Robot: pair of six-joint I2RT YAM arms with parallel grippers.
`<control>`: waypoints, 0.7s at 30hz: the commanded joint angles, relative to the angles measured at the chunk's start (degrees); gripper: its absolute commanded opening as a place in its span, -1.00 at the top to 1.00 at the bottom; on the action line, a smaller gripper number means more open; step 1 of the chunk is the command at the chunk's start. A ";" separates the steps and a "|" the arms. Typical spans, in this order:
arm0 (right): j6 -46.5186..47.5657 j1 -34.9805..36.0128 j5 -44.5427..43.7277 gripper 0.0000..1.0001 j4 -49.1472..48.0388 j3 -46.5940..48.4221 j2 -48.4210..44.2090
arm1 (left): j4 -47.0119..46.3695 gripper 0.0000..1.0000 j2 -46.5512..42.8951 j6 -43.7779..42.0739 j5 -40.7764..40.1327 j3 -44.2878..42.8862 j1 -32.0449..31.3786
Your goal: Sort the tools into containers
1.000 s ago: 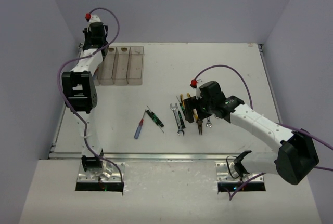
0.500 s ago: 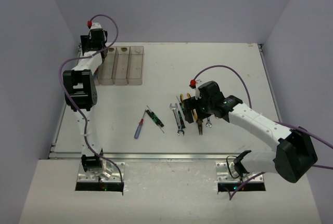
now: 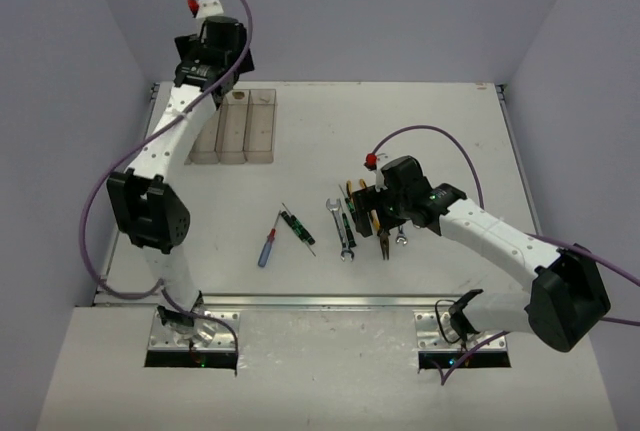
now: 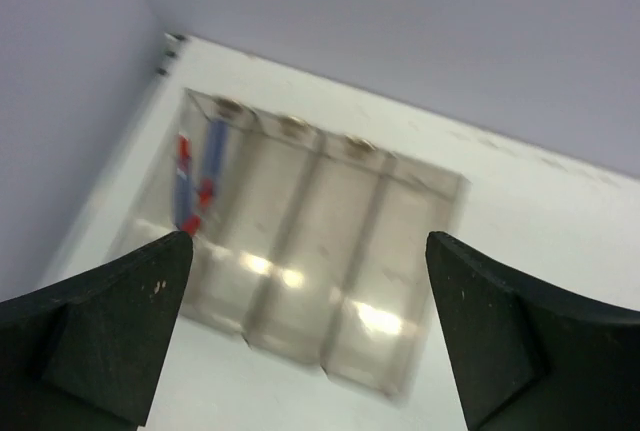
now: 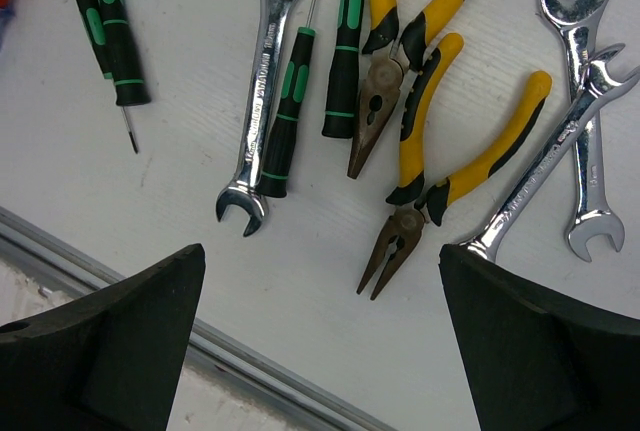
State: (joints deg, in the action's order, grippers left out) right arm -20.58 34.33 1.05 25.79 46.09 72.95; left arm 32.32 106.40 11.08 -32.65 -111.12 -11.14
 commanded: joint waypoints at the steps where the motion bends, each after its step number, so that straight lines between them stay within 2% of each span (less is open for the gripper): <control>1: -0.47 0.05 -4.69 -0.98 -0.91 0.57 -2.70 | 2.92 -1.00 -14.64 14.68 8.37 22.98 -12.15; 5: -1.60 0.04 -7.18 -0.98 -0.63 0.32 -4.55 | 4.00 -1.00 -22.55 18.01 6.62 37.64 -21.27; 9: -2.27 -0.05 -10.26 -0.98 -0.47 -0.03 -6.83 | 4.79 -0.91 -28.91 21.74 7.22 47.48 -24.96; 10: -2.27 -0.05 -10.86 -0.98 -0.47 -0.20 -7.76 | 4.19 -0.87 -30.61 23.10 9.55 52.10 -26.14; 13: -2.36 -0.21 -11.67 -0.98 -0.54 -0.45 -8.61 | 4.34 -0.76 -30.44 25.76 9.93 59.64 -29.02; 18: -2.20 -0.14 -9.63 -0.98 -0.47 -0.04 -6.55 | 0.26 -0.51 -28.58 25.86 14.06 65.23 -29.64; 21: -2.03 -0.14 -9.21 -0.98 -0.53 0.06 -6.20 | -1.99 -0.25 -25.96 24.80 15.89 66.50 -29.56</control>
State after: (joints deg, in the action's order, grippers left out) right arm -22.40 34.26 -8.16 26.12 45.86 66.16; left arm 36.47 78.20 35.15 -20.06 -45.78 -40.55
